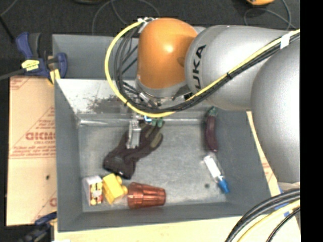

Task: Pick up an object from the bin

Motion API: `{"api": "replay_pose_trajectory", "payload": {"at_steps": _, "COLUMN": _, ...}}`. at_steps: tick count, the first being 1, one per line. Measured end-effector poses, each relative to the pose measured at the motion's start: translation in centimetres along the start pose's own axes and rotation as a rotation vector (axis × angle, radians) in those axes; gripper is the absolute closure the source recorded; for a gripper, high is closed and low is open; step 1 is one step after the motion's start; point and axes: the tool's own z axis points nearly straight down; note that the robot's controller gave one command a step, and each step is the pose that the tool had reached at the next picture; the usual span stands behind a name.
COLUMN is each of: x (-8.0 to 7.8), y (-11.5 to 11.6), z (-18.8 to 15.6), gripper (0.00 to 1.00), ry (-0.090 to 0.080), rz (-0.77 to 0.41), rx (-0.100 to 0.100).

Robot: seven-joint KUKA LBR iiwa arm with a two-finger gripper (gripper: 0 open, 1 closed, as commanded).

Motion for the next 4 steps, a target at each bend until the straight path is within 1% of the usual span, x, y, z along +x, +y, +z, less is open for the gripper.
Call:
{"api": "replay_pose_trajectory", "payload": {"at_steps": 1, "x": -0.1, "y": -0.1, "z": -0.5, "gripper": 0.0, "ry": -0.008, "rz": 0.003, "rx": -0.001}}
{"api": "replay_pose_trajectory", "payload": {"at_steps": 2, "x": -0.5, "y": -1.0, "z": 2.2, "gripper": 0.0, "ry": -0.015, "rz": -0.143, "rx": -0.001}}
{"api": "replay_pose_trajectory", "payload": {"at_steps": 3, "x": -1.2, "y": -7.6, "z": 5.4, "gripper": 0.0, "ry": -0.01, "rz": -0.365, "rx": 0.001}}
{"api": "replay_pose_trajectory", "payload": {"at_steps": 4, "x": -1.8, "y": -6.1, "z": 7.3, "gripper": 0.0, "ry": -0.015, "rz": -0.466, "rx": 0.003}}
